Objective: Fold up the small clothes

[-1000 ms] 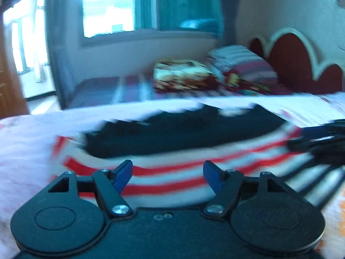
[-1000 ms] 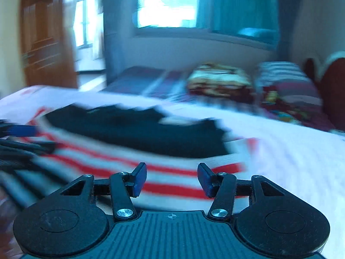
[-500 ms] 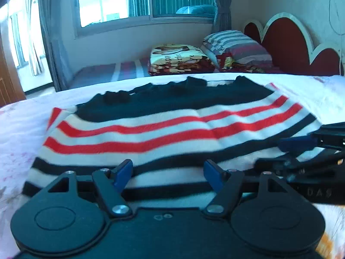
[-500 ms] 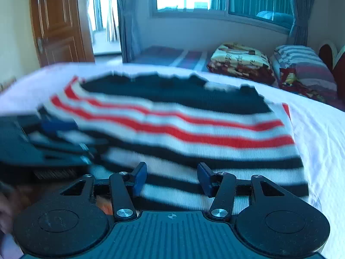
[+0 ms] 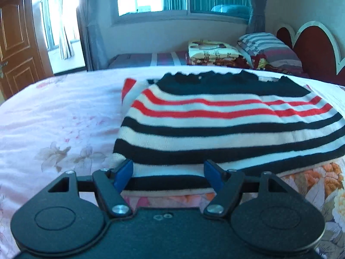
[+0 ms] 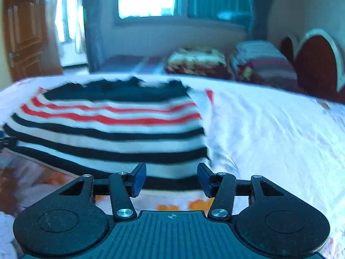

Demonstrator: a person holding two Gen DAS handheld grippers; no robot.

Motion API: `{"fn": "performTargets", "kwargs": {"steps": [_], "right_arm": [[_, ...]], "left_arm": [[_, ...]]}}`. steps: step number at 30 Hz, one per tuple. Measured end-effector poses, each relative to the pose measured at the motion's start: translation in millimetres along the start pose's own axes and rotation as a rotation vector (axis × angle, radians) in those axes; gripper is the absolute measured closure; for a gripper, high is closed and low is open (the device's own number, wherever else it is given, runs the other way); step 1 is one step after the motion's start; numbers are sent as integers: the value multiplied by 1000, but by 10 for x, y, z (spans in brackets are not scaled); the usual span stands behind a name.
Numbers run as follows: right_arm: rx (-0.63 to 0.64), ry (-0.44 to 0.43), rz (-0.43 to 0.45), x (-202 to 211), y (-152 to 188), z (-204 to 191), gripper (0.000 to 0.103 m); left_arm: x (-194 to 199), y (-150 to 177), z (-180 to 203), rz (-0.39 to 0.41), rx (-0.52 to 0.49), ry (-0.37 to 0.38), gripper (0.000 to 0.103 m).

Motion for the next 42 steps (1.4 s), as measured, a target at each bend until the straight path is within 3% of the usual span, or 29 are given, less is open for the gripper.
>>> {"fn": "performTargets", "kwargs": {"steps": [1,7,11,14,16,25,28,31,34,36,41,42], "right_arm": [[8,-2,-48,-84,65,13,75],[3,16,-9,99,-18,6,75],[39,28,-43,100,111,-39,75],[-4,24,11,97,37,20,75],[-5,14,-48,-12,113,23,75],[41,24,-67,-46,59,9,75],[57,15,-84,-85,33,16,75],[39,-8,-92,-91,29,79,75],[-9,-6,-67,42,-8,174,75],[-67,3,-37,175,4,255,74],[-130,-25,17,412,34,243,75],[-137,-31,33,444,21,223,79]], "left_arm": [[-13,1,-2,-6,7,1,31],[-14,-10,-19,-29,21,-4,31],[-2,-9,-2,-32,19,-13,32],[-10,7,0,-41,7,-18,31],[-25,7,6,-41,10,-20,31],[-44,9,11,-46,3,-21,31],[-46,-2,-10,-58,-9,0,31],[-9,-51,-158,-83,14,76,31],[120,-85,-326,-79,46,107,31],[193,-68,-483,-71,66,22,32],[371,149,-788,-104,332,106,35],[403,186,-778,-99,377,135,35]]}}
Point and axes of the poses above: each gripper's, at about its wrist camera, not at the fingertips, and x roughly against the way its jaws point, z to its right, y to its underside, the point moved 4 cm from there along -x, roughly the way its jaws point, and after that the axes turned 14 degrees about x, right-handed, at the moved point
